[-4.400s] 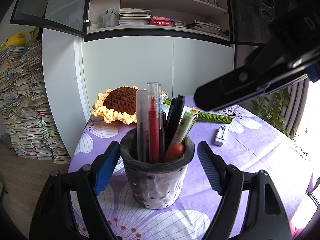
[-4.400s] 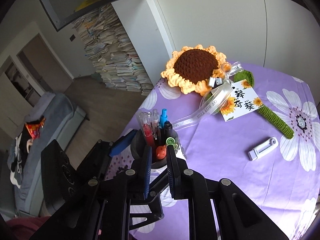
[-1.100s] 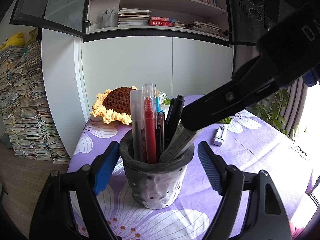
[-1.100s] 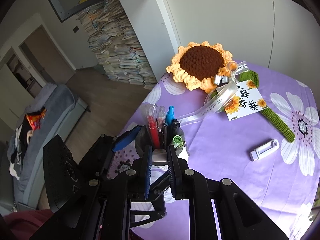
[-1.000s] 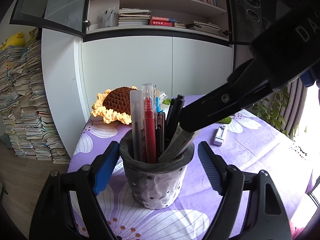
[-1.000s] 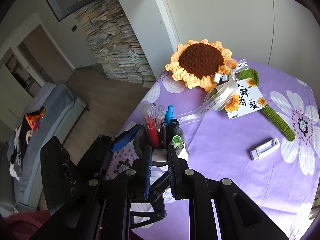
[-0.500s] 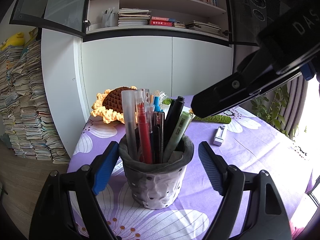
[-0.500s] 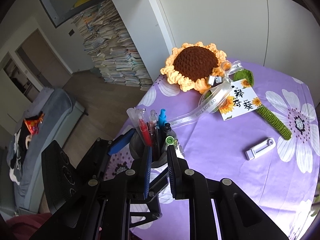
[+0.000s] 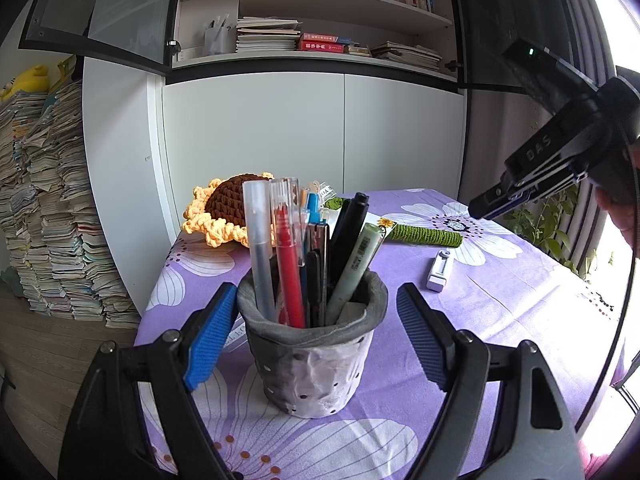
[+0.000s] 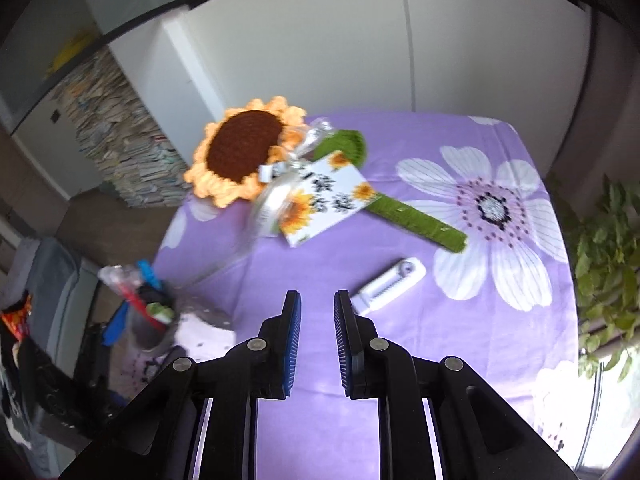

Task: Organize stationery

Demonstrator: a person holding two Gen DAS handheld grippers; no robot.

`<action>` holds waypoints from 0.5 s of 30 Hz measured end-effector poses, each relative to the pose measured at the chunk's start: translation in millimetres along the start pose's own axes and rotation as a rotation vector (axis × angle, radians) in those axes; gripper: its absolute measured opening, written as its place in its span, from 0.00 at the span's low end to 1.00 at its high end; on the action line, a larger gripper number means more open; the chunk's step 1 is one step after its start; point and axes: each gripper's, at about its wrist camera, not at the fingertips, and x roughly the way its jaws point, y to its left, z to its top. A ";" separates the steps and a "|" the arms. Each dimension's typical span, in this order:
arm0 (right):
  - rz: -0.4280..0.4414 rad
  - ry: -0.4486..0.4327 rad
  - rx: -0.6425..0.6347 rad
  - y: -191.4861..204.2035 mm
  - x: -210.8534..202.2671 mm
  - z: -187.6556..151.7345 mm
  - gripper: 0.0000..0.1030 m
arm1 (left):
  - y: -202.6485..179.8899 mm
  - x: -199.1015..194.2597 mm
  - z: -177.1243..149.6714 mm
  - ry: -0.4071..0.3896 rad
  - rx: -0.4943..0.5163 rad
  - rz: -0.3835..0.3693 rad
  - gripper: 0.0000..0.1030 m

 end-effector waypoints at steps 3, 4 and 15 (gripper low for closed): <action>-0.032 0.065 0.081 -27.9 22.4 4.5 0.16 | 0.1 0.0 0.0 0.000 0.000 0.000 0.78; -0.037 0.087 0.101 -34.8 30.0 5.5 0.16 | 0.1 0.0 0.0 0.000 0.000 0.000 0.78; -0.052 0.252 0.261 -68.8 97.7 15.9 0.25 | 0.1 -0.1 0.1 0.000 0.000 0.000 0.78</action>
